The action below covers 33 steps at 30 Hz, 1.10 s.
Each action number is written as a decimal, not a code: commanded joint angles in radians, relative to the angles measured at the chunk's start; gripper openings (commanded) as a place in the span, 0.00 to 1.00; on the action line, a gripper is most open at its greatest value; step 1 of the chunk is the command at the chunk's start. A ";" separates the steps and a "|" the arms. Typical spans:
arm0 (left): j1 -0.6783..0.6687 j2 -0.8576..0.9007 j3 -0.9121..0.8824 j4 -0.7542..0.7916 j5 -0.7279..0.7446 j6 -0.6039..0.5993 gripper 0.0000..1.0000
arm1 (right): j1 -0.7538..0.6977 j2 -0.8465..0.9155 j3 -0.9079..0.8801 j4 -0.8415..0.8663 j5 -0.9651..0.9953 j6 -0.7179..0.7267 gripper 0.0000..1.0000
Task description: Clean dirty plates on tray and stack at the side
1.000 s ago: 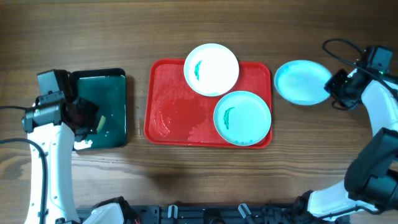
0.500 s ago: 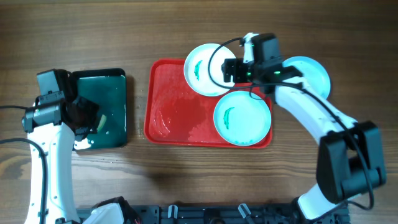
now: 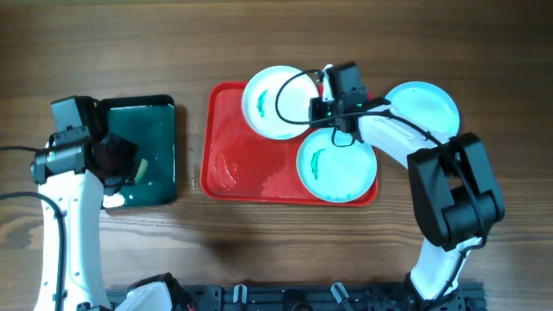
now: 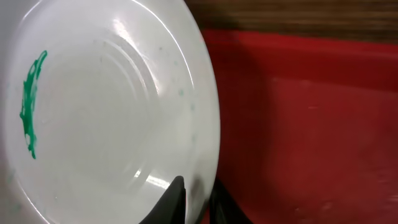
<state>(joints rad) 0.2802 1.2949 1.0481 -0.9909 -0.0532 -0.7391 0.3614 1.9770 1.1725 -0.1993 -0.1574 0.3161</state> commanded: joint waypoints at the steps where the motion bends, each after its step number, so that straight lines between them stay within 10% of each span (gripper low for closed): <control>1: 0.003 0.003 -0.003 0.007 0.012 0.002 0.04 | 0.105 0.011 0.002 -0.032 -0.058 -0.003 0.13; 5: 0.003 0.003 -0.004 0.007 0.012 0.002 0.04 | 0.188 -0.007 0.002 -0.056 -0.053 -0.001 0.14; 11: 0.002 0.003 -0.056 0.072 0.057 0.003 0.04 | 0.190 -0.036 0.015 0.018 0.052 -0.003 0.45; 18: -0.105 0.003 -0.063 0.129 0.064 0.085 0.04 | 0.191 -0.002 0.014 0.113 0.031 -0.159 0.44; 24: -0.199 0.004 -0.064 0.140 0.064 0.108 0.04 | 0.191 0.030 0.014 0.100 0.024 -0.105 0.16; 33: -0.264 0.029 -0.064 0.143 0.064 0.134 0.04 | 0.191 0.055 0.011 0.062 0.053 -0.103 0.24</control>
<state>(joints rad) 0.0246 1.3121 0.9916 -0.8516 0.0067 -0.6289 0.5537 1.9884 1.1728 -0.1287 -0.1253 0.2039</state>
